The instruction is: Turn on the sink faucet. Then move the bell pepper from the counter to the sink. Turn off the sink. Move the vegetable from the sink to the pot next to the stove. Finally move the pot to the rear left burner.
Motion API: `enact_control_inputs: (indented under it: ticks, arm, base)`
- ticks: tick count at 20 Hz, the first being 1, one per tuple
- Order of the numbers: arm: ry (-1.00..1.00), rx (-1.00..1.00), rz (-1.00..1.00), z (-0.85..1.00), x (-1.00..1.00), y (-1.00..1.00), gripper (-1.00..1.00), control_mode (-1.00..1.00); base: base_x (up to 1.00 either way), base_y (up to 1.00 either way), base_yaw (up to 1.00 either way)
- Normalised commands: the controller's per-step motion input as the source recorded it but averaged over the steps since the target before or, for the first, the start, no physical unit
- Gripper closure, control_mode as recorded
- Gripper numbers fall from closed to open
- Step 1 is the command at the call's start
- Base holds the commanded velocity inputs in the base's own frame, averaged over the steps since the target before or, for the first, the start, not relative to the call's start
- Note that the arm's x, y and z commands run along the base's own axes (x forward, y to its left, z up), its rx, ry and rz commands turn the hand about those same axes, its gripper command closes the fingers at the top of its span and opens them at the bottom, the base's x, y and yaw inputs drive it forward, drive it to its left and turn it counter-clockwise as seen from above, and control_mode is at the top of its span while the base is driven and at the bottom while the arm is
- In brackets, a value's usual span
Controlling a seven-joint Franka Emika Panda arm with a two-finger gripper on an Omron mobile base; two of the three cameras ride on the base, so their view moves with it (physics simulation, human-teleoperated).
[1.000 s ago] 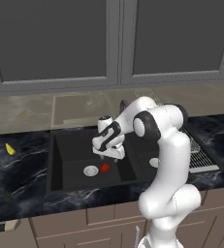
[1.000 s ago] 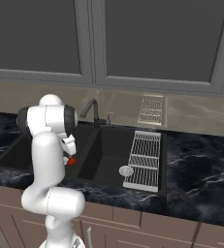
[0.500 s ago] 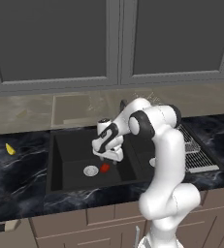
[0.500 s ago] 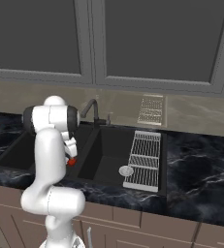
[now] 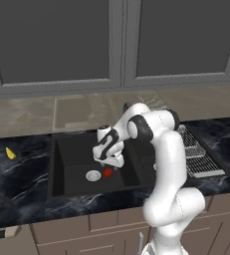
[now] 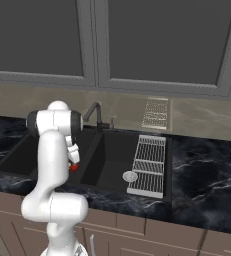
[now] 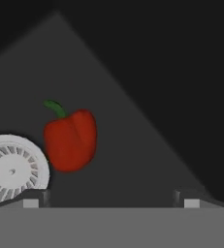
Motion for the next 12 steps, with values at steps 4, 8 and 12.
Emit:
enact_control_inputs:
  ticks: [4,8,12]
  arm:
    - [0.0,-0.03,0.0,-0.22,0.17,0.13,-1.0,-1.0]
    - [0.0,-0.03,0.0,-0.24,0.13,0.08,-1.0,-1.0]
    - [0.0,-0.02,0.0,-0.24,0.1,0.01,-1.0,-1.0]
  base:
    - [0.0,0.0,0.0]
    - [0.0,0.0,0.0]
    - [0.0,0.0,0.0]
